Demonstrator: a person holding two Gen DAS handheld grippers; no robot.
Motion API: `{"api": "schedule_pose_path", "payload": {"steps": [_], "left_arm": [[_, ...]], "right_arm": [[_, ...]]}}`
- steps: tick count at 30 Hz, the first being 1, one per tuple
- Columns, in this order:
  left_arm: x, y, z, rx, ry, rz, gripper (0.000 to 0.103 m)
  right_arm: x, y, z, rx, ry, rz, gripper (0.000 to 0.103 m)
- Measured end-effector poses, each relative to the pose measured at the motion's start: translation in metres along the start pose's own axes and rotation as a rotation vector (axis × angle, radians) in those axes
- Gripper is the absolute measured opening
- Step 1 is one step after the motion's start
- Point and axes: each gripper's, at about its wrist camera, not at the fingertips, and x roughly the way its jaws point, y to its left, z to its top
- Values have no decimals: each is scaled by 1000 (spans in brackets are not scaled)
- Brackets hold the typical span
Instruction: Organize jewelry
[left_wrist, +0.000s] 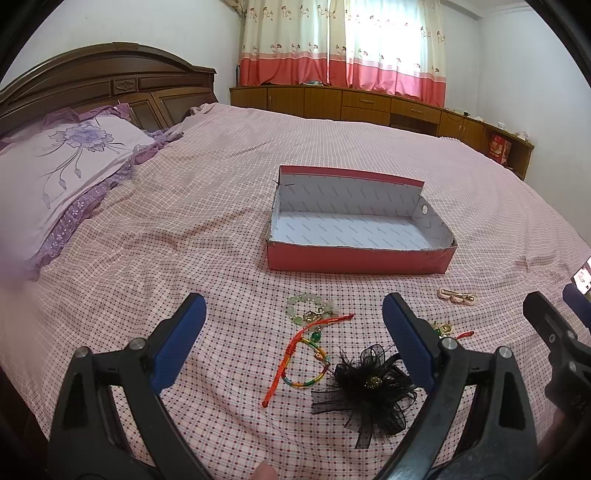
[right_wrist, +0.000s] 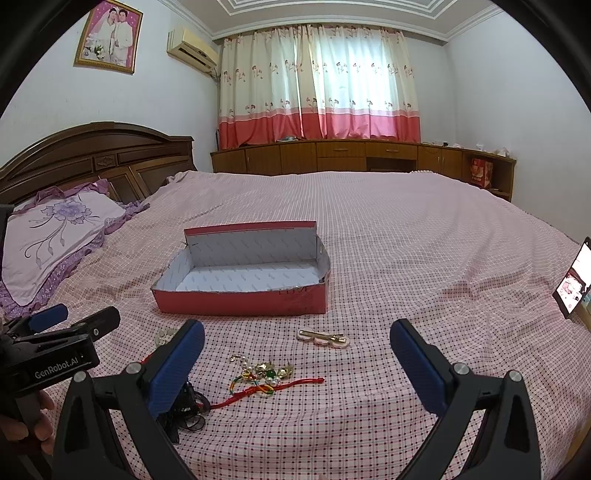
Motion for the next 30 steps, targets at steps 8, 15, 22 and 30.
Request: {"api": "schedule_pose_path", "payload": {"steps": [8, 15, 22, 30], "left_arm": [[-2, 2, 2, 5, -10, 4, 90], [-4, 2, 1, 6, -16, 4, 90], [-4, 1, 1, 8, -18, 7, 90], [-3, 1, 1, 10, -18, 8, 90]], "right_arm": [[0, 0, 0, 1, -1, 1, 102], [-1, 0, 1, 3, -2, 2, 102], [0, 1, 0, 4, 0, 4, 102], [-1, 2, 0, 5, 1, 6, 102]]}}
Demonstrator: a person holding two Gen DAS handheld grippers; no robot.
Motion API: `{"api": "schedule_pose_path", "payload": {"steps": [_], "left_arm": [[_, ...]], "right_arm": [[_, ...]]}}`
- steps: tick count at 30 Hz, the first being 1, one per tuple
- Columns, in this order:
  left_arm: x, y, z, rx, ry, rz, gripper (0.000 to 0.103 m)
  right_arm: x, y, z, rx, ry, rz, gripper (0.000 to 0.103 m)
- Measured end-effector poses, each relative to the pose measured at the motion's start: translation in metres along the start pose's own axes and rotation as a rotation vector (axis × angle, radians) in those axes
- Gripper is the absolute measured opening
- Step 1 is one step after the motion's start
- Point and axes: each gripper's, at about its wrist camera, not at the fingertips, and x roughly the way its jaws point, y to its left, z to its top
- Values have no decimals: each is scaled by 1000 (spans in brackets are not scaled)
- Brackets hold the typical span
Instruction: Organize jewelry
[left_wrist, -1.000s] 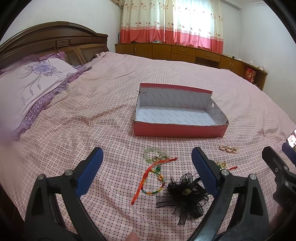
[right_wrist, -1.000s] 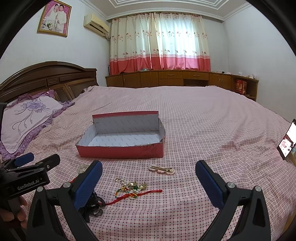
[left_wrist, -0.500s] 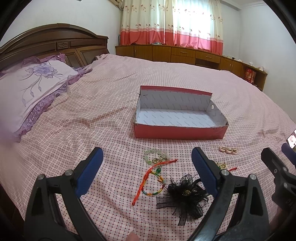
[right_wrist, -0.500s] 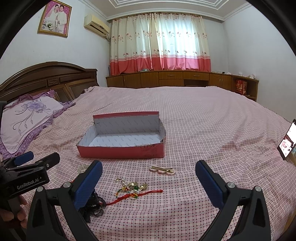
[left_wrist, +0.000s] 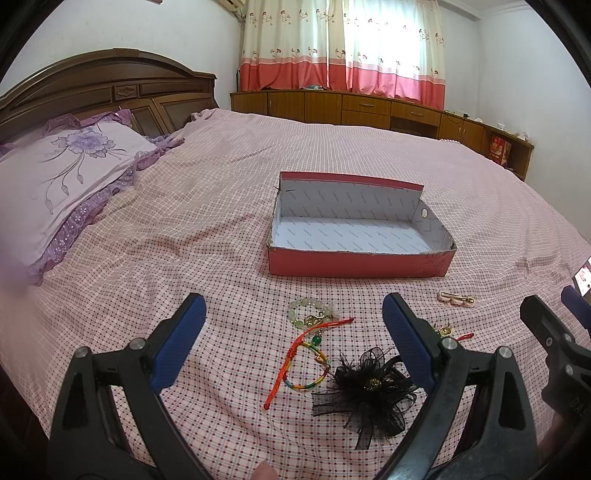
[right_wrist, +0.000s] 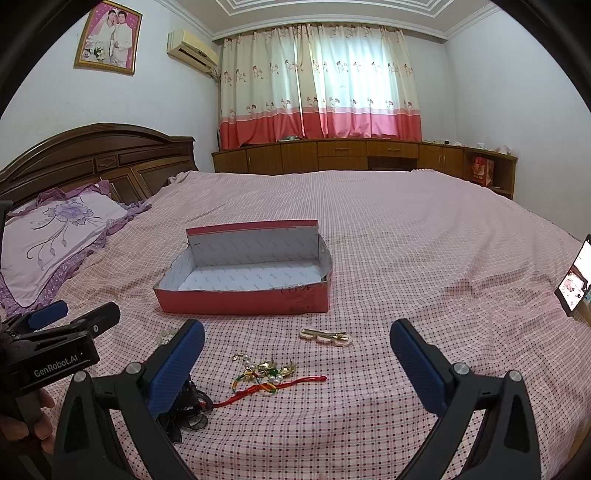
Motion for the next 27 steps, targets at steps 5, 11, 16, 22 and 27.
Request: {"api": "schedule_pose_path", "payload": {"steps": [5, 11, 16, 22, 27], "left_arm": [[0, -1, -1, 1, -1, 0, 90], [0, -2, -1, 2, -1, 2, 90], [-1, -3, -2, 3, -2, 3, 90], [-1, -3, -1, 4, 1, 4, 90], [-1, -4, -1, 5, 1, 4, 90]], "right_arm": [[0, 0, 0, 1, -1, -1, 102], [-1, 2, 0, 4, 5, 2, 102], [-1, 1, -1, 5, 5, 2, 102], [-1, 1, -1, 5, 6, 3, 102], [-1, 1, -1, 6, 5, 3, 102]]}}
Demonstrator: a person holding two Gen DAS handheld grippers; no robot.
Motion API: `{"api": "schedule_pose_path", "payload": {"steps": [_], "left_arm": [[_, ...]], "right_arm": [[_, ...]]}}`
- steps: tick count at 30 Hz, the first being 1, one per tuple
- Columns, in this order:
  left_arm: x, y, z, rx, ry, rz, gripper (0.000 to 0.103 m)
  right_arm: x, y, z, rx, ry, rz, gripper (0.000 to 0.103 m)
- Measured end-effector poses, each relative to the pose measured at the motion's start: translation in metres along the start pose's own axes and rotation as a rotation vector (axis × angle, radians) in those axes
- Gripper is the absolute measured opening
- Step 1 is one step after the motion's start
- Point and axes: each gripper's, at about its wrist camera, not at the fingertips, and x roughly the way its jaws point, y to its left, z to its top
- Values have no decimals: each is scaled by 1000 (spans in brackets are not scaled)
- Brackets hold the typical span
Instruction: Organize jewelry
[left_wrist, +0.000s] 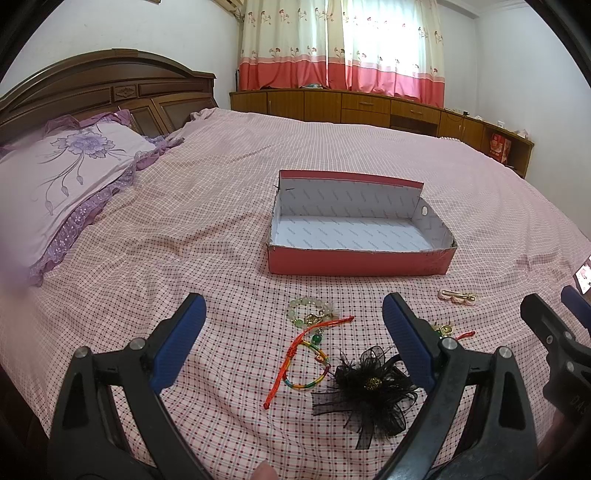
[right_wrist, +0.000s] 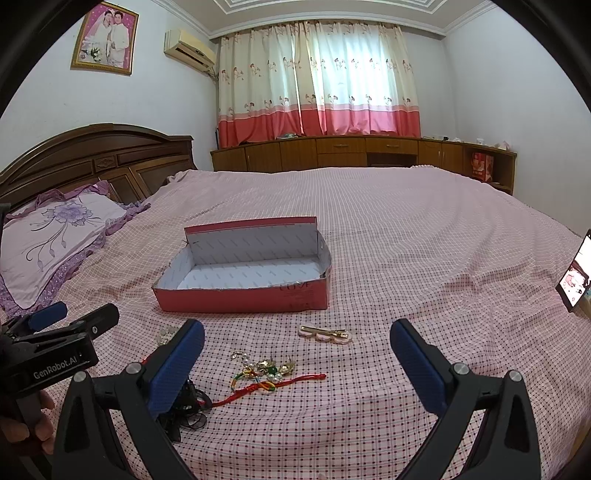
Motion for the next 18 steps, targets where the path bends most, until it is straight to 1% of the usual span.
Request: {"api": "schedule_pose_path", "payload": {"steps": [14, 18], "left_arm": [[4, -1, 0, 4, 8, 3, 90], [10, 1, 1, 5, 20, -2, 90]], "right_arm": [[0, 0, 0, 0, 3, 2, 102], [7, -4, -4, 0, 15, -1, 102]]}}
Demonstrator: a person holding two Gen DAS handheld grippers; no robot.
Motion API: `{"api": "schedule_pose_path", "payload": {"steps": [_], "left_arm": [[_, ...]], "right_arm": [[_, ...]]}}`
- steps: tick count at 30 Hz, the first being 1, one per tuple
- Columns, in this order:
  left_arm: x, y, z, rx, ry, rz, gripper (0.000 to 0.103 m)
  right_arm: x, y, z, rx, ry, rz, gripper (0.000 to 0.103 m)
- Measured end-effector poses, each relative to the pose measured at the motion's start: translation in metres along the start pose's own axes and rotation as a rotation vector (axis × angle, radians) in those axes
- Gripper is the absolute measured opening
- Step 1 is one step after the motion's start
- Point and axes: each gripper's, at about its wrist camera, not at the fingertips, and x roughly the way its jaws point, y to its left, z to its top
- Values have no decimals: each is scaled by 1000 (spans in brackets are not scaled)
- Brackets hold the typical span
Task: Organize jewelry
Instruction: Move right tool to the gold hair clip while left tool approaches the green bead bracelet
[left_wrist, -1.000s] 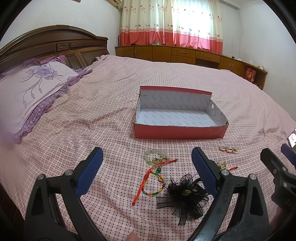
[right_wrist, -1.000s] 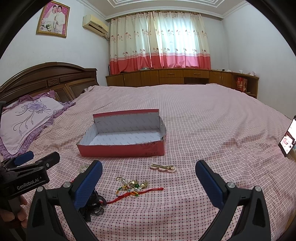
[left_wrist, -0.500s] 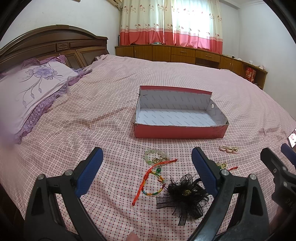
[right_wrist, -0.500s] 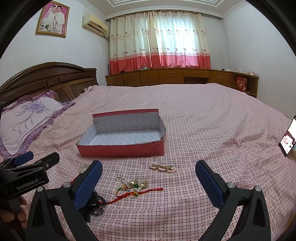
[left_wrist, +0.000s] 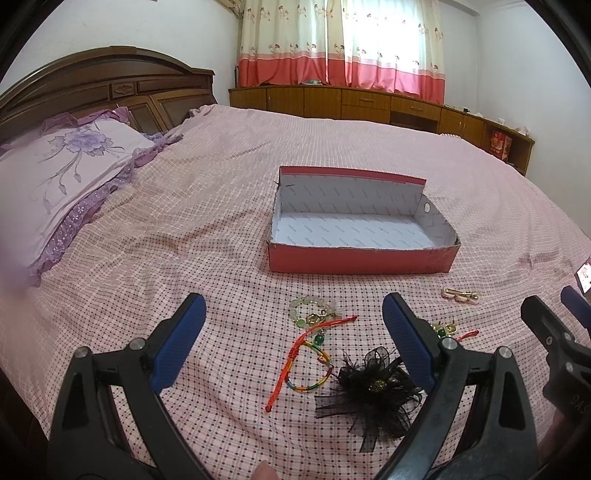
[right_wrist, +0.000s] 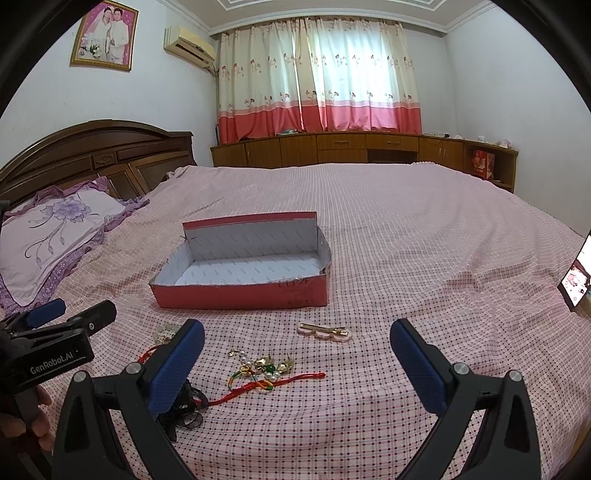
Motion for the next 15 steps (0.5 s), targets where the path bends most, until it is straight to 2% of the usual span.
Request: {"api": "schedule_pose_path", "payload": {"steps": [15], "left_arm": [[54, 9, 2, -7, 106, -27, 90]], "right_arm": [[42, -24, 0, -14, 55, -60, 102]]}}
